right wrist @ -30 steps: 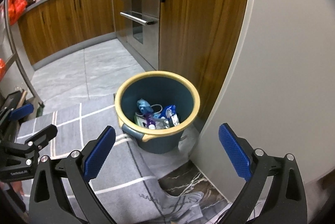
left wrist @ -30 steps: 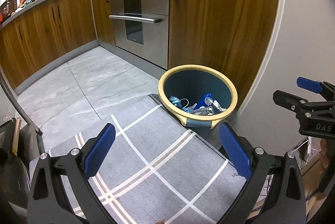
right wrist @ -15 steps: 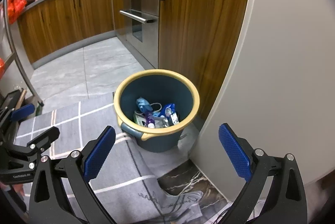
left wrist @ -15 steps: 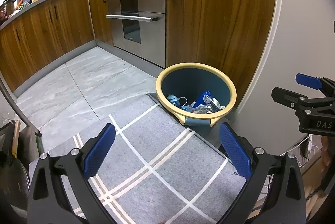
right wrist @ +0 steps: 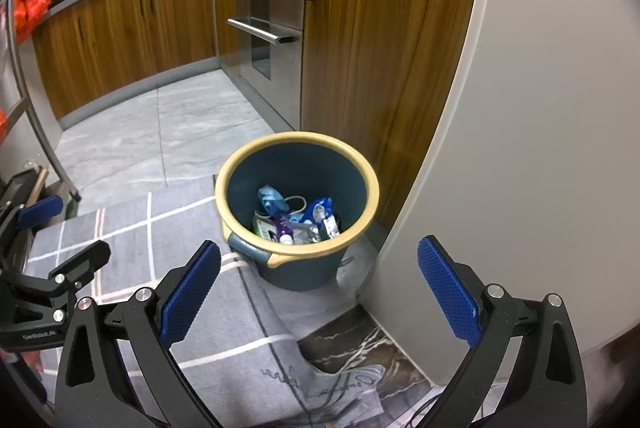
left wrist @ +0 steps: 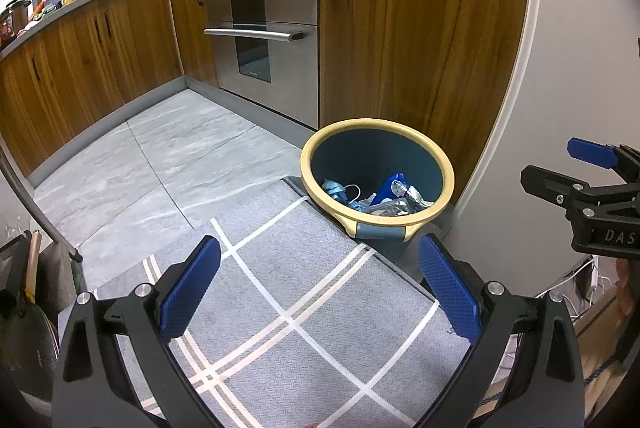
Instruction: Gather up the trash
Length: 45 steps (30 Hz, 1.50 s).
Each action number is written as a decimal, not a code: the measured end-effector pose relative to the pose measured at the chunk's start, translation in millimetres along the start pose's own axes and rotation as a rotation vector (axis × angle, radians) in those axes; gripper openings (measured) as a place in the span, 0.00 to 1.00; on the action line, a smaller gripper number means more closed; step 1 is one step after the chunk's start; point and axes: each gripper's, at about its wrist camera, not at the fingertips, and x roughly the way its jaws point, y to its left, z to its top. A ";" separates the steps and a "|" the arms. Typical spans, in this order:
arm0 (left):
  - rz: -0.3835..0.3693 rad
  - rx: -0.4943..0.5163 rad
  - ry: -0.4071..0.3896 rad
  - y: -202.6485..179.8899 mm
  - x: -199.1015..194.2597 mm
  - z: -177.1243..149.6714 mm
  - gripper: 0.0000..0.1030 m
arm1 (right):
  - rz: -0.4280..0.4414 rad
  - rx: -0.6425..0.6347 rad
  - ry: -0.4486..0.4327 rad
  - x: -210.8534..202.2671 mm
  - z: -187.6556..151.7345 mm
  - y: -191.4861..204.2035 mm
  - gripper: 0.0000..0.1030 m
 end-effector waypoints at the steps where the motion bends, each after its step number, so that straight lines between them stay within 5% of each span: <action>1: 0.001 0.000 0.000 -0.6 0.2 0.3 0.95 | -0.001 0.000 0.000 0.0 0.0 0.0 0.95; 45: 0.018 0.046 -0.020 -6.6 -1.8 2.4 0.95 | 0.000 -0.002 0.004 2.7 0.6 -4.0 0.95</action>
